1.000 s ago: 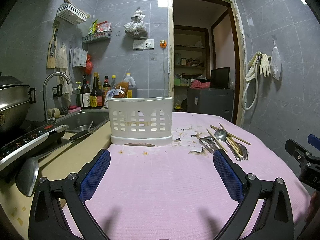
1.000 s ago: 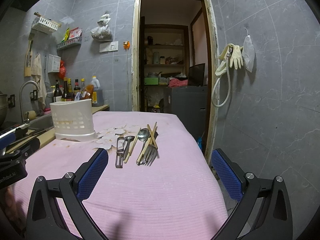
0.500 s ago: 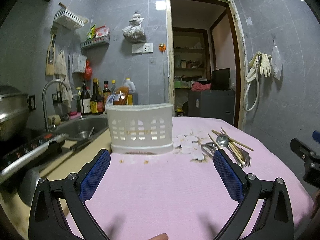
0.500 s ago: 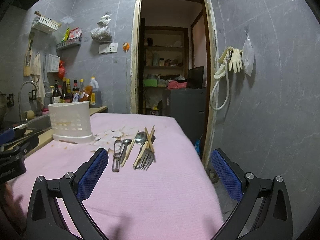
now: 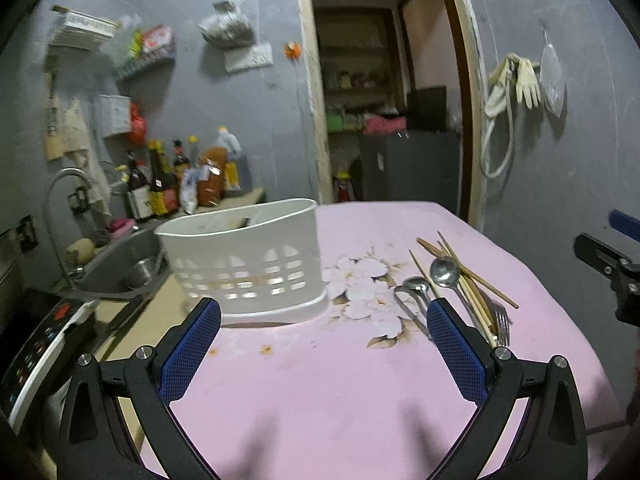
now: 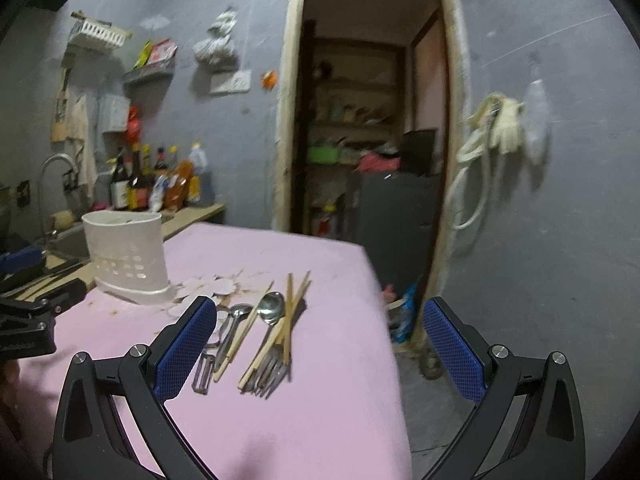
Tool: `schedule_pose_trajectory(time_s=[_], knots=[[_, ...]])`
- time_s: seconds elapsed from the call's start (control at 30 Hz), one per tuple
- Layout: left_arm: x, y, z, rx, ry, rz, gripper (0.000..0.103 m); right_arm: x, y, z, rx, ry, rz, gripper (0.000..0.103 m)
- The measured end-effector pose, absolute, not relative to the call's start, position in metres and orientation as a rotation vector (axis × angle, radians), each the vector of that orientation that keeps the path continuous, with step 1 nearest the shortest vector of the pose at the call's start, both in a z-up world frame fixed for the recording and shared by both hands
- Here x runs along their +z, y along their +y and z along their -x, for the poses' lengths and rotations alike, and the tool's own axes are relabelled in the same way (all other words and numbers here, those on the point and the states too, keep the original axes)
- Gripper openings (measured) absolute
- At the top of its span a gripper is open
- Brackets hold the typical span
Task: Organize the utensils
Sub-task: 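Move both tools down toward the row of utensils on the cloth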
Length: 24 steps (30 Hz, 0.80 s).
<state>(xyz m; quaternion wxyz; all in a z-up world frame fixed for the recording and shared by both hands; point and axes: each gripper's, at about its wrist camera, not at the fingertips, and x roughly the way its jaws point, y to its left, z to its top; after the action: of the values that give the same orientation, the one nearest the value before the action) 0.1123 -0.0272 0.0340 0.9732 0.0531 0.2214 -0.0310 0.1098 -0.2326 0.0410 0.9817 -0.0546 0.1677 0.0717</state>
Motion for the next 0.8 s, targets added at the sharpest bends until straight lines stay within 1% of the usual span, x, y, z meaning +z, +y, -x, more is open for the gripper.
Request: schedule_pose_trajectory(time_s=[0.2,0.3,0.37,0.4,0.43,0.47,0.5,0.53,0.57,0.63,0.77,0.8], knots=[[0.027,-0.039,-0.159,-0.154,0.572,-0.11,0.101,0.045,-0.242,-0.158,0.231,0.415,0.13,0.103],[0.022,-0.045,-0.179,-0.203,0.625,-0.114,0.101,0.042,-0.243,-0.179,0.269,0.466,0.128,0.095],[0.017,-0.052,-0.19,-0.246,0.656,-0.118,0.1,0.037,-0.243,-0.196,0.295,0.516,0.118,0.084],[0.015,-0.055,-0.194,-0.262,0.668,-0.122,0.097,0.035,-0.243,-0.202,0.309,0.54,0.112,0.082],[0.012,-0.057,-0.199,-0.279,0.683,-0.128,0.092,0.032,-0.243,-0.208,0.323,0.56,0.108,0.077],[0.01,-0.06,-0.204,-0.295,0.701,-0.133,0.089,0.029,-0.242,-0.215,0.333,0.579,0.109,0.07],[0.006,-0.063,-0.208,-0.312,0.722,-0.135,0.083,0.028,-0.241,-0.218,0.337,0.59,0.112,0.065],[0.001,-0.066,-0.214,-0.33,0.75,-0.135,0.076,0.025,-0.24,-0.222,0.346,0.608,0.12,0.058],[-0.003,-0.067,-0.218,-0.345,0.774,-0.131,0.072,0.022,-0.238,-0.226,0.353,0.624,0.129,0.054],[-0.012,-0.07,-0.228,-0.377,0.826,-0.12,0.06,0.015,-0.235,-0.233,0.375,0.663,0.143,0.048],[-0.029,-0.074,-0.245,-0.406,0.9,-0.092,0.049,0.002,-0.232,-0.243,0.403,0.724,0.167,0.037],[-0.032,-0.074,-0.249,-0.405,0.921,-0.085,0.044,-0.001,-0.232,-0.245,0.41,0.74,0.168,0.036]])
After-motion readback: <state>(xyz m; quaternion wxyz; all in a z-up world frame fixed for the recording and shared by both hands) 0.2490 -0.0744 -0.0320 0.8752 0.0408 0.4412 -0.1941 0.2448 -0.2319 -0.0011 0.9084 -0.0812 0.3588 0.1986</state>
